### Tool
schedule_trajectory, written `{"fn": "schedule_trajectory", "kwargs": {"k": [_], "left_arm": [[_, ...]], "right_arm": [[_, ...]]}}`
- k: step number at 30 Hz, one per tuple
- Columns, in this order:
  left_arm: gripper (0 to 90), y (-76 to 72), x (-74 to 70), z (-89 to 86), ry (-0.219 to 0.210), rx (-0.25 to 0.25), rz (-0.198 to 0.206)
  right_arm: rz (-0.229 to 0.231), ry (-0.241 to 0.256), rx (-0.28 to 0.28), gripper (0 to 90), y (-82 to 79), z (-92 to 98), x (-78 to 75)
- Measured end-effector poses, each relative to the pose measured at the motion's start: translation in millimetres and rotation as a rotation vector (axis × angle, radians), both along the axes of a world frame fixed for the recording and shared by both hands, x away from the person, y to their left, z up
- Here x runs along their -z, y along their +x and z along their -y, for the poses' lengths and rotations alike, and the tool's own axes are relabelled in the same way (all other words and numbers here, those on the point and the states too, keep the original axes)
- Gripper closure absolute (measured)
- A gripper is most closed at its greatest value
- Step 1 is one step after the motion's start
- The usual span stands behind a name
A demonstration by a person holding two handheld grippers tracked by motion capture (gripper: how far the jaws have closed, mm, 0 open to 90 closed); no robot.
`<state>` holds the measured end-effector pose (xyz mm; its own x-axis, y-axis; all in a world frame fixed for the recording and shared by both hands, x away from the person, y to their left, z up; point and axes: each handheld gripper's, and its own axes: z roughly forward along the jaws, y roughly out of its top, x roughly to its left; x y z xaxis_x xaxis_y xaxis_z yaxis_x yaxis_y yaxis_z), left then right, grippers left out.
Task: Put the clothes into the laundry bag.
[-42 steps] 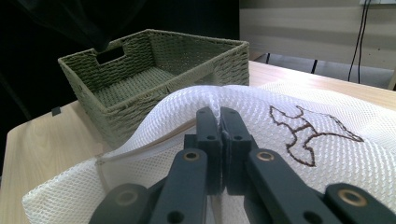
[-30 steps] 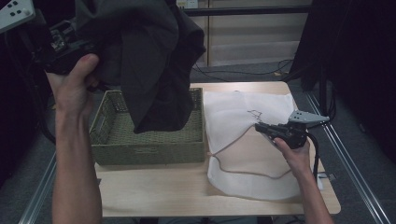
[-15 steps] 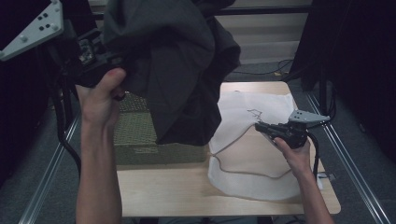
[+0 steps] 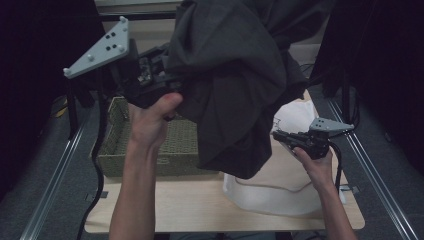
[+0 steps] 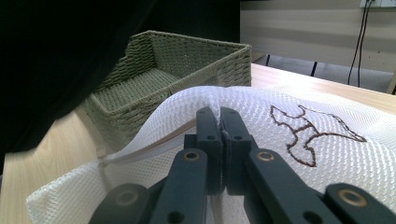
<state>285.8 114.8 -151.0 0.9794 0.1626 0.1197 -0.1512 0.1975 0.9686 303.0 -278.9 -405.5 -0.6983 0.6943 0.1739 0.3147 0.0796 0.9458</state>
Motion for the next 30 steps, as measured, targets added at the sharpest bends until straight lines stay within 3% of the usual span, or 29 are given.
{"fn": "schedule_trajectory", "kwargs": {"k": [7, 12, 19, 22, 25, 30], "left_arm": [[59.7, 5.2, 27.1, 24.2, 0.042, 0.016, -0.016], [59.6, 13.6, 57.1, 33.6, 0.043, 0.018, -0.049], [59.5, 22.1, 97.6, 41.8, 0.048, 0.045, -0.063], [59.4, 22.0, 113.1, 46.2, 0.084, 0.030, -0.076], [59.3, 21.8, 127.3, 48.4, 0.131, 0.030, -0.058], [59.2, 25.2, 152.3, 44.2, 0.152, 0.028, -0.093]], "right_arm": [[-0.019, 0.010, -0.005, 88.5, -0.7, 0.5, 1.3], [-0.007, 0.001, -0.003, 88.5, -0.1, 1.5, 2.3], [-0.023, -0.004, -0.013, 88.5, 0.7, 2.5, 4.9], [-0.027, 0.001, 0.005, 88.5, 0.6, 2.7, 5.4], [-0.034, 0.000, 0.002, 88.5, 0.2, 3.4, 6.4], [-0.042, -0.002, 0.005, 88.5, -0.7, 3.5, 8.1]]}}
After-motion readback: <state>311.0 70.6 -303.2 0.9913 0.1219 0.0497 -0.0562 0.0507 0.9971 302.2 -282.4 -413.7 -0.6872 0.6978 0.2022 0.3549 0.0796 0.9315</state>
